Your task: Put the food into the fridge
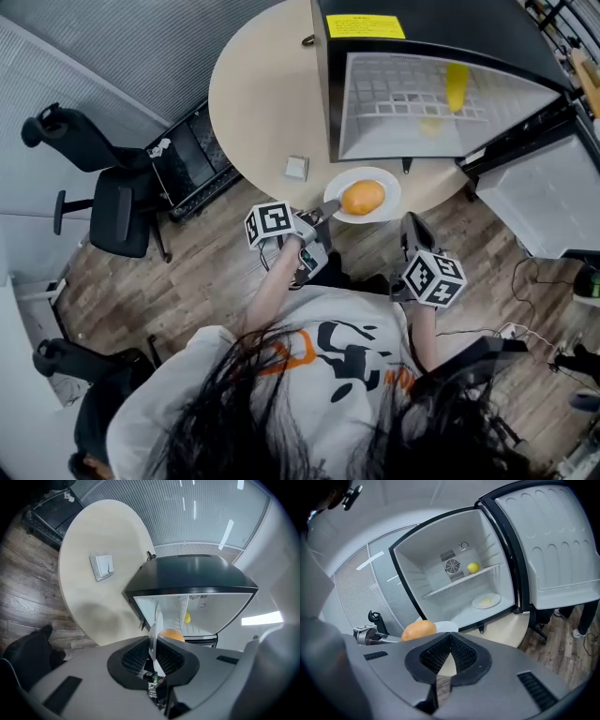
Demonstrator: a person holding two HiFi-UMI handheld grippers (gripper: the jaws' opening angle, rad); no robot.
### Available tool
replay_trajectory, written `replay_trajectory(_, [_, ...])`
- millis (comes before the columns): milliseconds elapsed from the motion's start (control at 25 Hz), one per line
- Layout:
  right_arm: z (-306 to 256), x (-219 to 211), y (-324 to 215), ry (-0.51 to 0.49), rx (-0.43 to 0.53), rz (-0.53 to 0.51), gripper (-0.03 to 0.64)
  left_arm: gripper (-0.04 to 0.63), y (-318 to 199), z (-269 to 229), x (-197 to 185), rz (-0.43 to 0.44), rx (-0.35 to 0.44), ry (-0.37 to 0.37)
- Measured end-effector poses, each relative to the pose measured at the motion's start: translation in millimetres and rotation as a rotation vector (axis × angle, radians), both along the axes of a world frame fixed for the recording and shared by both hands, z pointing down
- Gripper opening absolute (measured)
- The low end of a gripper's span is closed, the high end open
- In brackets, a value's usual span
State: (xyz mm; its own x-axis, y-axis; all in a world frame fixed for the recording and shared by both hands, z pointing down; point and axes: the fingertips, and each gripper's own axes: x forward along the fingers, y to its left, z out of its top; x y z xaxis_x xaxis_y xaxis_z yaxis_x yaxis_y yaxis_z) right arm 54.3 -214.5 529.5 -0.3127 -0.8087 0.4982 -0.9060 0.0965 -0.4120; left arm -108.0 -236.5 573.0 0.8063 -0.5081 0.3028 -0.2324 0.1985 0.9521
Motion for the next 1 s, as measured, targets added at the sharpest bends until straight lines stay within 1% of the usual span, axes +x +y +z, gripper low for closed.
replay_trajectory(200, [4.5,1.4,-7.0,0.0,-0.015,-0.013,0.015,0.04,-10.6,-2.0,0.4,-0.012,0.01,-0.004])
replay_trajectory(320, [7.3,4.1,-14.0,-0.005,-0.021,-0.029,0.015,0.04,-14.5,-1.5,0.8,-0.039,0.007,-0.01])
replay_trajectory(600, [9.4,14.4,-40.9,-0.021,-0.02,-0.101,0.015,0.04,-26.4,0.8,6.3,-0.147,0.001,-0.01])
replay_trajectory(680, [10.0,19.2,-45.7,-0.021,-0.025,-0.127,0.015,0.04,-27.9,3.1,11.3,-0.182,-0.004,-0.012])
replay_trajectory(840, [10.3,28.3,-57.9,-0.022,-0.028,-0.183,0.015,0.04,-34.8,10.9,23.4,-0.252,-0.002,-0.042])
replay_trajectory(1000, [11.5,42.6,-67.3,-0.023,-0.028,-0.224,0.015,0.041,-41.4,18.5,41.1,-0.313,0.013,-0.049])
